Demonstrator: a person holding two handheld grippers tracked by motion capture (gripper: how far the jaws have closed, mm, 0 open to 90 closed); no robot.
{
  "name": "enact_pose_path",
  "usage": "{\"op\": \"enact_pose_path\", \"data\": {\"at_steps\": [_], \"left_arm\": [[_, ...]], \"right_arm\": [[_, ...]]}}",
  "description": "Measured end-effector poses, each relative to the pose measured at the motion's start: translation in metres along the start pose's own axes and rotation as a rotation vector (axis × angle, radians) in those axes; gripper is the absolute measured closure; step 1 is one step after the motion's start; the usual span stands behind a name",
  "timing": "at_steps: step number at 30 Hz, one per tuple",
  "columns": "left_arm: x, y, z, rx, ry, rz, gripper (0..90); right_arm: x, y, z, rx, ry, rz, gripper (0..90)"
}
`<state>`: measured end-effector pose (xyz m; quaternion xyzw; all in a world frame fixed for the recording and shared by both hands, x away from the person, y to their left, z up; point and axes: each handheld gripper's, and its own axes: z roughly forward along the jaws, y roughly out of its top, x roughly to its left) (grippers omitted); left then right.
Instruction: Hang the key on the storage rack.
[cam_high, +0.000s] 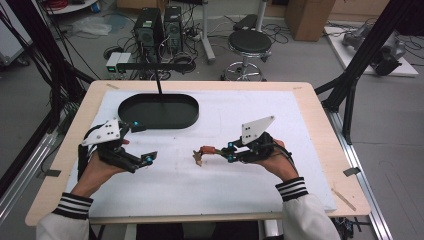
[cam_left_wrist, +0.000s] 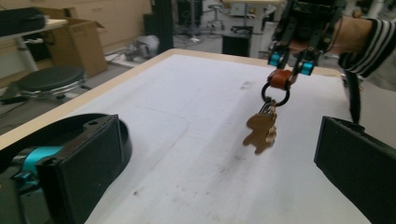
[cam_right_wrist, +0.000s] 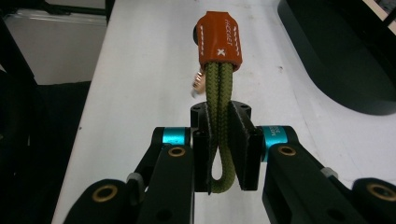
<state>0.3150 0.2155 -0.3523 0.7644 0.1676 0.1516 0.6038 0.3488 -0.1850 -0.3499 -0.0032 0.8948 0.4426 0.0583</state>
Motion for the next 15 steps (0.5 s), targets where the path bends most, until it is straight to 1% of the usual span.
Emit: {"op": "enact_pose_path", "data": {"at_steps": [1,2,3,4,5,6,7,8,9,10,11,13,15], "left_arm": [[0.000,0.007,0.007,0.013,-0.025,0.013,1.7],[0.000,0.010,0.011,0.017,-0.052,0.009,1.7],[0.000,0.010,0.011,0.017,-0.052,0.009,1.7],[0.000,0.013,0.016,0.032,-0.095,-0.002,1.7],[0.000,0.018,0.023,0.063,-0.121,0.014,1.7],[0.000,0.020,0.026,0.077,-0.129,0.022,1.7],[0.000,0.020,0.026,0.077,-0.129,0.022,1.7],[0.000,0.024,0.033,0.100,-0.145,0.026,1.7],[-0.001,0.026,0.036,0.107,-0.149,0.035,1.7],[-0.001,0.026,0.036,0.107,-0.149,0.035,1.7],[-0.002,0.031,0.040,0.115,-0.164,0.046,1.7],[-0.003,0.035,0.045,0.124,-0.175,0.053,1.7],[-0.004,0.038,0.050,0.146,-0.197,0.050,2.7]], "right_arm": [[0.000,0.001,0.000,-0.002,-0.001,-0.003,80.0],[-0.001,0.003,0.001,-0.008,0.007,-0.004,80.1],[-0.001,0.003,0.001,-0.008,0.007,-0.004,80.1],[-0.001,0.005,0.002,-0.016,0.004,-0.011,80.0],[-0.002,0.009,0.003,-0.023,0.013,-0.012,80.0],[-0.003,0.011,0.004,-0.020,0.014,-0.015,80.0],[-0.003,0.011,0.004,-0.020,0.014,-0.015,80.0],[-0.005,0.016,0.006,-0.018,0.016,-0.020,80.0],[-0.006,0.019,0.007,-0.018,0.018,-0.023,80.0],[-0.007,0.021,0.008,-0.015,0.019,-0.026,80.0],[-0.008,0.023,0.009,-0.012,0.018,-0.030,80.0],[-0.009,0.028,0.011,-0.008,0.023,-0.036,80.0],[-0.010,0.032,0.013,-0.002,0.029,-0.041,80.0]]}}
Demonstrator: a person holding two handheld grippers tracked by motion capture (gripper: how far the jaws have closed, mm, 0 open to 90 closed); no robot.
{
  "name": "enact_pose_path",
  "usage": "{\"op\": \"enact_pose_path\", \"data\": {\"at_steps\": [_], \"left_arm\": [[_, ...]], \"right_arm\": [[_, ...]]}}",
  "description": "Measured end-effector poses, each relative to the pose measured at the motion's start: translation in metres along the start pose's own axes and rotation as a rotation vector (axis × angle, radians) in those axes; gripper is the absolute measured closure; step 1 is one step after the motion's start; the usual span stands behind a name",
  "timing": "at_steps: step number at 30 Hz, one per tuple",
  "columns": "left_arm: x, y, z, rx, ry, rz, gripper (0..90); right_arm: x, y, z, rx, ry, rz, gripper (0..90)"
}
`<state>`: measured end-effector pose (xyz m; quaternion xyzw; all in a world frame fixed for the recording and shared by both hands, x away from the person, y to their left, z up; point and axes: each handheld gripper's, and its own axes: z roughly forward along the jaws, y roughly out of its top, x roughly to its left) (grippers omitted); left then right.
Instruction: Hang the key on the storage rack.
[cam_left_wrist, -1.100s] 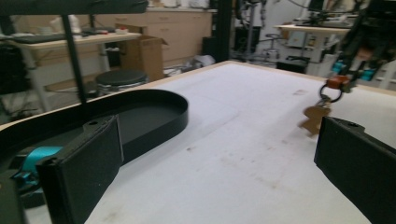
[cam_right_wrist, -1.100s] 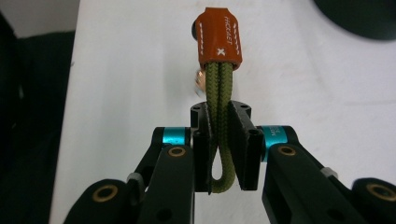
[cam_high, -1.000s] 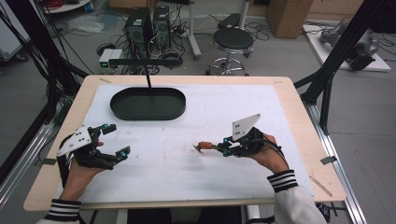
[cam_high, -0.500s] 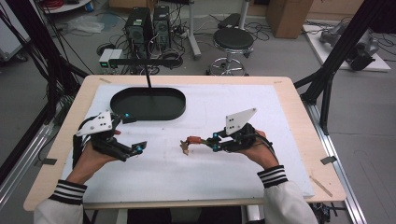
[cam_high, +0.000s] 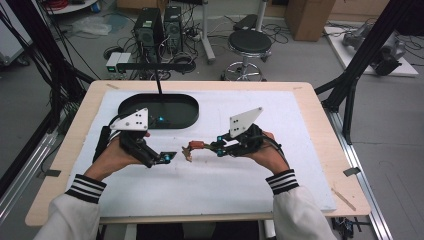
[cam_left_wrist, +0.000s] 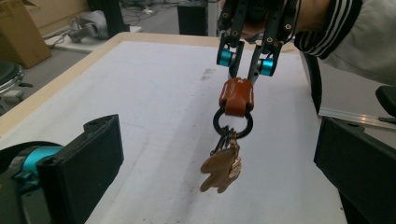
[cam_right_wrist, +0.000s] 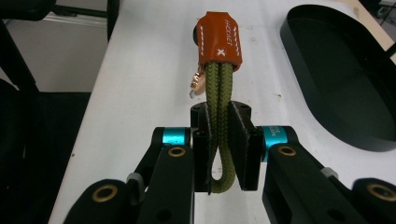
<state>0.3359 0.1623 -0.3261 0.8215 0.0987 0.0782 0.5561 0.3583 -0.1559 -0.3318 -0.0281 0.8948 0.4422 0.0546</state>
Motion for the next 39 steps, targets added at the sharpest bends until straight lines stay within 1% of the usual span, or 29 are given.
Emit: {"op": "enact_pose_path", "data": {"at_steps": [1,2,3,6,7,8,9,10,11,14,15,17,18,20,22,23,25,26,27,28,29,30,31,32,33,37,39], "left_arm": [[0.000,0.000,0.000,0.000,0.000,0.000,2.7],[0.000,0.003,0.003,0.014,-0.001,0.007,2.7],[0.000,0.006,0.007,0.026,-0.012,0.012,2.7],[0.000,0.011,0.014,0.054,-0.026,0.027,2.7],[0.000,0.011,0.014,0.054,-0.026,0.027,2.7],[0.000,0.013,0.018,0.077,-0.030,0.032,2.9],[0.000,0.013,0.018,0.077,-0.030,0.032,5.0],[0.000,0.014,0.020,0.092,-0.047,0.032,10.1],[0.000,0.015,0.021,0.104,-0.056,0.032,12.8],[0.000,0.016,0.024,0.135,-0.067,0.030,13.1],[-0.001,0.016,0.025,0.135,-0.067,0.031,13.2],[-0.001,0.016,0.027,0.153,-0.068,0.035,14.4],[-0.001,0.016,0.028,0.157,-0.069,0.034,15.5],[-0.001,0.016,0.029,0.165,-0.074,0.032,18.6],[-0.001,0.017,0.030,0.177,-0.083,0.029,23.6],[-0.001,0.017,0.031,0.184,-0.081,0.033,24.7],[-0.001,0.016,0.032,0.189,-0.082,0.028,28.0],[-0.002,0.016,0.034,0.201,-0.086,0.032,29.6],[-0.002,0.016,0.035,0.208,-0.088,0.030,30.8],[-0.002,0.016,0.036,0.208,-0.091,0.025,32.4],[-0.002,0.017,0.037,0.216,-0.094,0.029,34.2],[-0.002,0.017,0.037,0.216,-0.094,0.029,35.8],[-0.003,0.017,0.039,0.229,-0.094,0.035,36.9],[-0.003,0.017,0.039,0.229,-0.094,0.035,38.3],[-0.003,0.017,0.040,0.240,-0.095,0.034,40.5],[-0.003,0.017,0.041,0.258,-0.100,0.030,43.3],[-0.003,0.017,0.041,0.269,-0.099,0.030,47.7]], "right_arm": [[0.000,0.000,0.000,0.000,0.000,0.000,80.0],[-0.001,0.003,0.002,0.000,0.001,-0.007,80.0],[-0.001,0.004,0.002,0.005,0.001,-0.009,80.0],[-0.002,0.009,0.004,0.016,0.003,-0.016,80.0],[-0.003,0.010,0.004,0.019,0.005,-0.023,80.0],[-0.003,0.012,0.005,0.024,0.006,-0.024,80.0],[-0.003,0.013,0.005,0.026,0.004,-0.026,80.0],[-0.003,0.015,0.006,0.027,0.008,-0.026,80.0],[-0.003,0.016,0.006,0.030,0.006,-0.031,80.0],[-0.004,0.018,0.008,0.032,0.008,-0.034,80.0],[-0.004,0.018,0.008,0.037,0.011,-0.031,80.0],[-0.003,0.018,0.010,0.040,0.010,-0.039,80.0],[-0.003,0.018,0.011,0.042,0.013,-0.035,80.0],[-0.003,0.019,0.012,0.042,0.015,-0.039,80.0],[-0.003,0.019,0.013,0.047,0.020,-0.036,80.0],[-0.003,0.019,0.014,0.050,0.021,-0.037,80.0],[-0.003,0.019,0.014,0.050,0.021,-0.040,80.0],[-0.003,0.019,0.015,0.049,0.027,-0.039,80.0],[-0.003,0.019,0.015,0.052,0.026,-0.035,80.0],[-0.003,0.019,0.015,0.053,0.026,-0.041,80.0],[-0.003,0.019,0.015,0.052,0.021,-0.048,80.0],[-0.003,0.019,0.015,0.054,0.025,-0.049,80.0],[-0.002,0.020,0.015,0.054,0.027,-0.047,80.0],[-0.002,0.020,0.015,0.054,0.027,-0.047,80.0],[-0.002,0.020,0.016,0.056,0.026,-0.049,80.0],[-0.002,0.019,0.017,0.060,0.028,-0.051,80.0],[-0.001,0.020,0.017,0.067,0.029,-0.056,79.9]]}}
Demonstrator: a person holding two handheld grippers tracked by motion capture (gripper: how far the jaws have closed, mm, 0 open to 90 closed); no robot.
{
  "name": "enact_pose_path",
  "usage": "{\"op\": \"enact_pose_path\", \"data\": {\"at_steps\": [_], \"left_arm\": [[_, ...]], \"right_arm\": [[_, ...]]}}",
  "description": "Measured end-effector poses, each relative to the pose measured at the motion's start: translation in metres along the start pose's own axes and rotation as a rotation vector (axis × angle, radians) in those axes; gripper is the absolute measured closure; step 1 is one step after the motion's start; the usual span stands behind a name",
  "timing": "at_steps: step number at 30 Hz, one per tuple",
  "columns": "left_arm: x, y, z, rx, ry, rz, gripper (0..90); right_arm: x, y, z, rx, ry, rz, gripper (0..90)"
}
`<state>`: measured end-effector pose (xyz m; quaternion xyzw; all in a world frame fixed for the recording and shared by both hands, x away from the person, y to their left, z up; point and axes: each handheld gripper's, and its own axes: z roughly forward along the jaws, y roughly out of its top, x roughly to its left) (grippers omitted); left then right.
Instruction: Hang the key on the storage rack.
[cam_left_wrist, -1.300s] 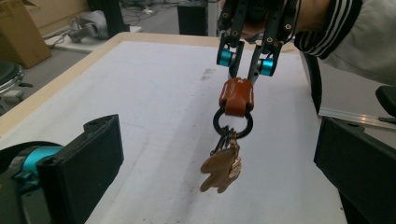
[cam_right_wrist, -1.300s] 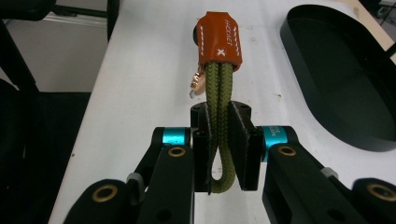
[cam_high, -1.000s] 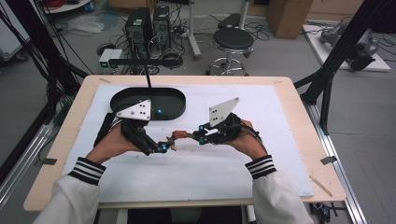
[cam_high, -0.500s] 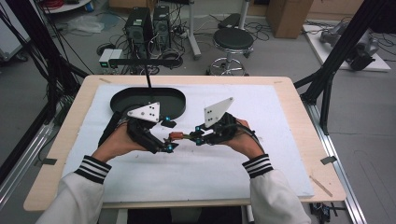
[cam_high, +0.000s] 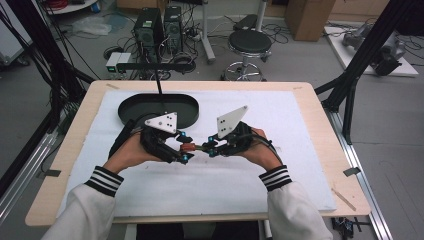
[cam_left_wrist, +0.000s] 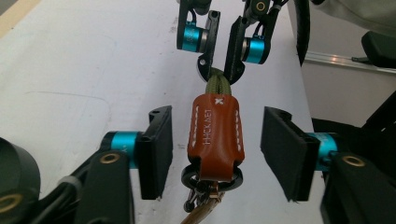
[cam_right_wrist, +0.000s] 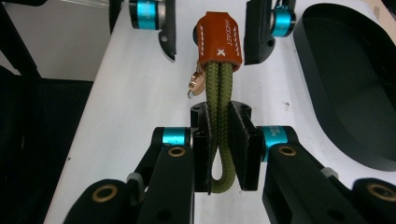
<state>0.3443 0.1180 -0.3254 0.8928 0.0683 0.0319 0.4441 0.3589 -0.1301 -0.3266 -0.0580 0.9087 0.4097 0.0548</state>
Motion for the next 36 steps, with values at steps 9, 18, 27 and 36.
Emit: {"op": "enact_pose_path", "data": {"at_steps": [9,18,27,36], "left_arm": [[0.000,0.000,0.001,0.027,-0.009,-0.012,57.9],[-0.001,0.000,0.004,0.047,0.004,-0.006,69.3],[-0.002,0.001,0.002,0.042,0.018,-0.007,71.8],[0.003,-0.001,-0.018,-0.044,0.104,-0.026,72.1]], "right_arm": [[0.001,0.000,0.002,0.018,0.004,-0.004,79.9],[0.001,0.002,0.006,0.031,0.007,-0.018,79.8],[0.001,0.002,0.006,0.020,-0.001,-0.021,78.4],[0.007,-0.008,0.004,-0.104,-0.180,0.035,0.2]]}}
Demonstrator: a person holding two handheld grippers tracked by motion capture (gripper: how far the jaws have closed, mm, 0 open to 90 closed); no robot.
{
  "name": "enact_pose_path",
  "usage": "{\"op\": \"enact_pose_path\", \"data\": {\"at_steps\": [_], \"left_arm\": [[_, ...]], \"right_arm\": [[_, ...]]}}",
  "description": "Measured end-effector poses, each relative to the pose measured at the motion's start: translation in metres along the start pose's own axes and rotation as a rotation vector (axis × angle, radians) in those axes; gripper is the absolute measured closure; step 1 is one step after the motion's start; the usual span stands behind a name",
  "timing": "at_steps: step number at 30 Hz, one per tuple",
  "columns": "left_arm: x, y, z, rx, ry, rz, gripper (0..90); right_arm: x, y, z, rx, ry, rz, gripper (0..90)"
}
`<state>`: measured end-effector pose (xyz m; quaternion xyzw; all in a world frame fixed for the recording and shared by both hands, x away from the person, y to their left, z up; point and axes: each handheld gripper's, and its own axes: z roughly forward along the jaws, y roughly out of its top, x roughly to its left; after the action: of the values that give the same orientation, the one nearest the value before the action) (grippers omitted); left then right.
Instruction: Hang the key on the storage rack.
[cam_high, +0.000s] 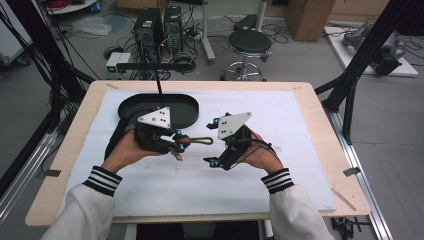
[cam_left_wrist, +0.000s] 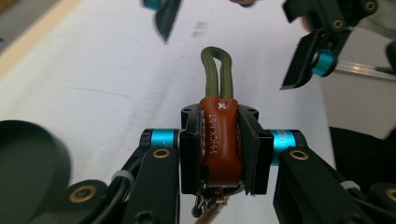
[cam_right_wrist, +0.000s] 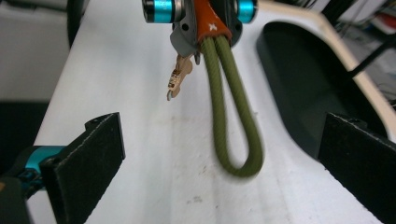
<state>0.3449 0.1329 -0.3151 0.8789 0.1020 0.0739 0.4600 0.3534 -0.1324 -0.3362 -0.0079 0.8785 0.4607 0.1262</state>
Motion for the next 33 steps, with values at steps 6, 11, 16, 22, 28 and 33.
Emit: {"op": "enact_pose_path", "data": {"at_steps": [6,11,16,22,28,33], "left_arm": [[0.010,-0.006,-0.024,-0.101,0.167,-0.054,72.1],[0.016,-0.011,-0.035,-0.149,0.264,-0.096,72.0],[0.026,-0.018,-0.051,-0.214,0.425,-0.152,72.0],[0.038,-0.027,-0.063,-0.291,0.576,-0.212,72.0],[0.051,-0.036,-0.070,-0.307,0.665,-0.260,72.2],[0.064,-0.042,-0.077,-0.304,0.745,-0.297,72.3]], "right_arm": [[-0.005,-0.012,-0.026,-0.079,-0.097,0.096,0.2],[-0.005,-0.031,-0.053,-0.177,-0.188,0.185,0.2],[0.000,-0.053,-0.073,-0.244,-0.286,0.240,0.2],[0.006,-0.079,-0.092,-0.274,-0.346,0.289,0.2],[0.013,-0.107,-0.103,-0.275,-0.393,0.339,0.2],[0.020,-0.121,-0.110,-0.301,-0.438,0.353,0.2]]}}
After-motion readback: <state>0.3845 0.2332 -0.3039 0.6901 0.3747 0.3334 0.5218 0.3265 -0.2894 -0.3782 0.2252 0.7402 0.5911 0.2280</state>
